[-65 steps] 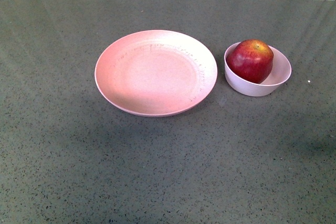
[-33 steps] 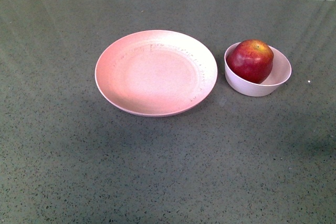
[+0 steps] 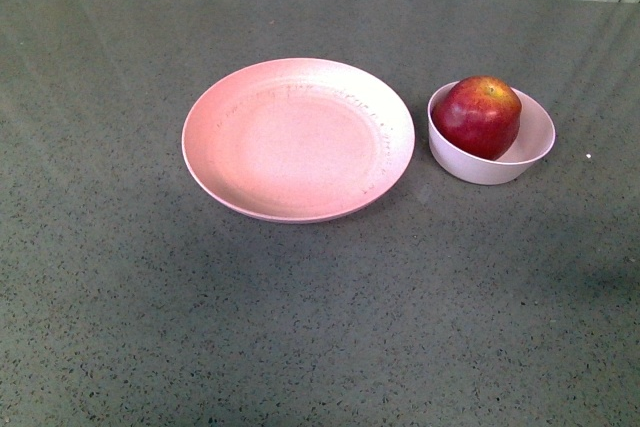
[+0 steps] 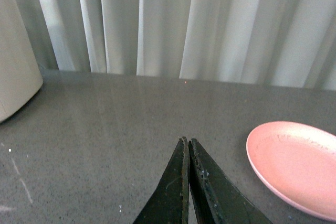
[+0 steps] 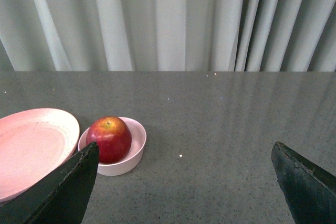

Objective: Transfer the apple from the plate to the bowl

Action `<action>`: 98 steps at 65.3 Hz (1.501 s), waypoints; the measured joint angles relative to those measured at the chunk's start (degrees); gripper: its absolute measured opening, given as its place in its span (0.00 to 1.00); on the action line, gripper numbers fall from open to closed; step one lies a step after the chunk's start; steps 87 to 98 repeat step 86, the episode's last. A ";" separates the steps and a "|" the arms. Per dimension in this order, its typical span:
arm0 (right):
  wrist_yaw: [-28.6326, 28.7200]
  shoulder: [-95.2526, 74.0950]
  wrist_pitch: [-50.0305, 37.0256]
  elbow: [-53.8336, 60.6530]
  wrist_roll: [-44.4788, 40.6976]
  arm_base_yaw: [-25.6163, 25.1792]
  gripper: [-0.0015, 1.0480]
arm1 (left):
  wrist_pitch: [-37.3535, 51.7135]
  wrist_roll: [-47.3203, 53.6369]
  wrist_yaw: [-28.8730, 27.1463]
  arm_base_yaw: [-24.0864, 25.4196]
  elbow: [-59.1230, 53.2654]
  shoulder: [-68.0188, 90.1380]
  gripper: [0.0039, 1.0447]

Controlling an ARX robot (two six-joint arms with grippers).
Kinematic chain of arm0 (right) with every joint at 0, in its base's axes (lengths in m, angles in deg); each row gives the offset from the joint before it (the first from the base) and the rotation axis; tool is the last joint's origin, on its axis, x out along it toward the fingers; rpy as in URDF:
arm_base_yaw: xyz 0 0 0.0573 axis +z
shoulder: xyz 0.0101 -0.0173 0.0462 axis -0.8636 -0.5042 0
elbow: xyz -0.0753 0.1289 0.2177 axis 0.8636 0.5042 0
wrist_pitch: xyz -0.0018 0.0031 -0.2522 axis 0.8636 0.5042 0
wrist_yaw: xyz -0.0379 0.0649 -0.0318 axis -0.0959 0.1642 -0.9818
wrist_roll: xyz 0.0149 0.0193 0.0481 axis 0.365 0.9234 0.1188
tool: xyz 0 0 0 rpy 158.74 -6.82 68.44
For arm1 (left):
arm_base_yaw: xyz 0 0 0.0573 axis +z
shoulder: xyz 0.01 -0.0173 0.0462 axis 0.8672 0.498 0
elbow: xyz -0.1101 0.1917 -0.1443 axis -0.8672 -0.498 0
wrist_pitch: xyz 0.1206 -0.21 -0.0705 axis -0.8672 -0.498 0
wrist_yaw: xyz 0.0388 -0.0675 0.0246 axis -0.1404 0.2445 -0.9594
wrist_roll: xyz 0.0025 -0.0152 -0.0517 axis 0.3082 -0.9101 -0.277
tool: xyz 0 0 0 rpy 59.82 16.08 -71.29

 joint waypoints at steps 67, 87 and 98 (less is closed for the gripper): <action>0.00 0.00 0.00 0.00 0.00 0.00 0.91 | -0.35 0.11 -0.02 0.07 0.00 -0.13 0.92; 0.00 0.00 0.00 0.00 0.00 0.00 0.91 | -0.35 0.11 -0.02 0.07 0.00 -0.13 0.92; 0.00 0.00 0.00 0.00 0.00 0.00 0.91 | -0.35 0.11 -0.02 0.07 0.00 -0.13 0.92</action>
